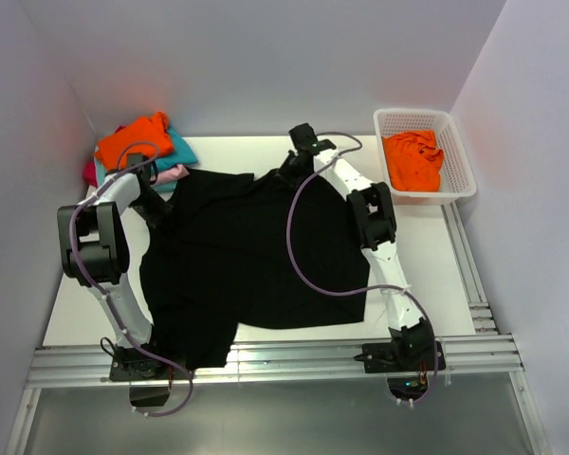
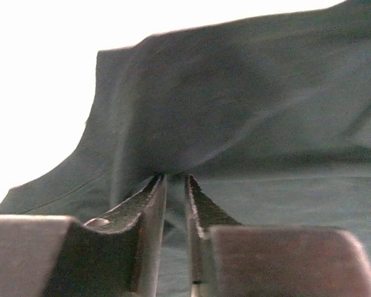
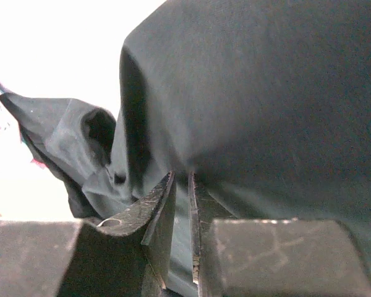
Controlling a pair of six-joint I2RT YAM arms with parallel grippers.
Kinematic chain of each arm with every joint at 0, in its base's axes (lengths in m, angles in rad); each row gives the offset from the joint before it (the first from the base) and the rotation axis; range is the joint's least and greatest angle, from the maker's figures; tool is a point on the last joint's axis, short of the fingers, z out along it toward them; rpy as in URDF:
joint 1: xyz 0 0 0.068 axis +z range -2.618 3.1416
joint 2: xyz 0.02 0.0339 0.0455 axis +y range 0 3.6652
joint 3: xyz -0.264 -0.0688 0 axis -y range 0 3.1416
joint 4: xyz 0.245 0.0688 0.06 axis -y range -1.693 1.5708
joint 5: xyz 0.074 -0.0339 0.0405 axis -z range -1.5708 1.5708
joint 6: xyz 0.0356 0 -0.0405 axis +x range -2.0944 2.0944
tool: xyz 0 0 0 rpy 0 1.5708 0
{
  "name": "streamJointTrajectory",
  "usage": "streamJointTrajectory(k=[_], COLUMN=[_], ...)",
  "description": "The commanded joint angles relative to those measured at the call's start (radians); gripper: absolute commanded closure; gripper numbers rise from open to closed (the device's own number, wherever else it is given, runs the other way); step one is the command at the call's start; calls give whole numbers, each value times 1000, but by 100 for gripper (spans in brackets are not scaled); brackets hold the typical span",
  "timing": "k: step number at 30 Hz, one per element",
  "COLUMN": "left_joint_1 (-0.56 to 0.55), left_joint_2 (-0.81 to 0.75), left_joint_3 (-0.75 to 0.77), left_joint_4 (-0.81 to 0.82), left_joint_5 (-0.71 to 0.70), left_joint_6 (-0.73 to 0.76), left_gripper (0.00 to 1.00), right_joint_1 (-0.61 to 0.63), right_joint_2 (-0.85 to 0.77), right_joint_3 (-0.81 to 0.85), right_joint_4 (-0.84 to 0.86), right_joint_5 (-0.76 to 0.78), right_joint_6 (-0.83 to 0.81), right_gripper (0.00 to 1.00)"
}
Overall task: Fold and stack the t-shirts
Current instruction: Flatten out the tshirt
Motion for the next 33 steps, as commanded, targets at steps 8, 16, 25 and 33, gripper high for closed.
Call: streamJointTrajectory(k=[8,16,25,33], left_joint_1=[-87,-170,-100,3], left_joint_2=[62,146,254,467], left_joint_3=[242,382,623,862], left_joint_4=[-14,-57,-63,123], left_joint_5=[69,82,42,249], left_joint_6=[-5,-54,-66,-154], left_gripper=[57,50,51,53], right_joint_1=[-159,-182,-117,-71], right_joint_2=[-349,-509,-552,-579], right_joint_3=[-112,-282,-492,-483], right_joint_4=[-157,-211,-153,-229], right_joint_5=[236,296,224,251], right_joint_6=[-192,-250,-281,-347], right_gripper=[77,88,73,77])
